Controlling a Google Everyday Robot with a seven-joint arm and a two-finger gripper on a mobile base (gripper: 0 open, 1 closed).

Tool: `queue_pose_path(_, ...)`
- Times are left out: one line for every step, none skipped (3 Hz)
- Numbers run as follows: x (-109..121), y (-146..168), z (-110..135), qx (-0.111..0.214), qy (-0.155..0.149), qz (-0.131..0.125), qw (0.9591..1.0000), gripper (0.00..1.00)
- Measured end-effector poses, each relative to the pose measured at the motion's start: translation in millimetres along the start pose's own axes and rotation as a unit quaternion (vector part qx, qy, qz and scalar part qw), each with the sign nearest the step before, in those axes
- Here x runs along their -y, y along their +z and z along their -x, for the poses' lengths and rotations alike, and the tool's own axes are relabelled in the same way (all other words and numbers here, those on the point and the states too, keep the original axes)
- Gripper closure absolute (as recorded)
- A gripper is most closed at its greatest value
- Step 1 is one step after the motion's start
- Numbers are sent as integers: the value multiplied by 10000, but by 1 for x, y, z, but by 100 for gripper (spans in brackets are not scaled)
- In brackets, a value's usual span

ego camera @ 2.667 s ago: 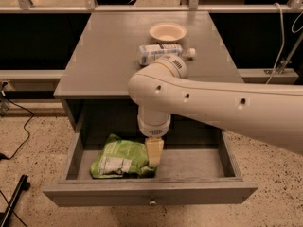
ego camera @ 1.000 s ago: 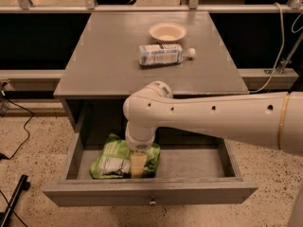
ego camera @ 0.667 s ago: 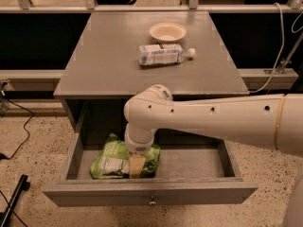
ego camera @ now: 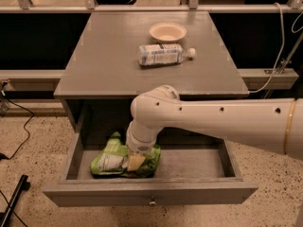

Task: Pick green rice chip bag from top drawer and place on counter

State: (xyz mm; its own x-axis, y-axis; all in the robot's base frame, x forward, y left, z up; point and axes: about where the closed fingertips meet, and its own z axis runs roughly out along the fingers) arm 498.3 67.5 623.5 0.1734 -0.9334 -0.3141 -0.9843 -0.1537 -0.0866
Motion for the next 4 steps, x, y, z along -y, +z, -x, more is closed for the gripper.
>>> queue_pose_path(6,-39,9,692,-42,-195,9974,100)
queue_pose_path(-2,-92,4,1042,-210,-463,9933,100)
queue_pose_path(-16,-141,1,1191,-421,-688,9896,100)
queue_pose_path(-19,-190,9,1041,-749,-930,9874,100)
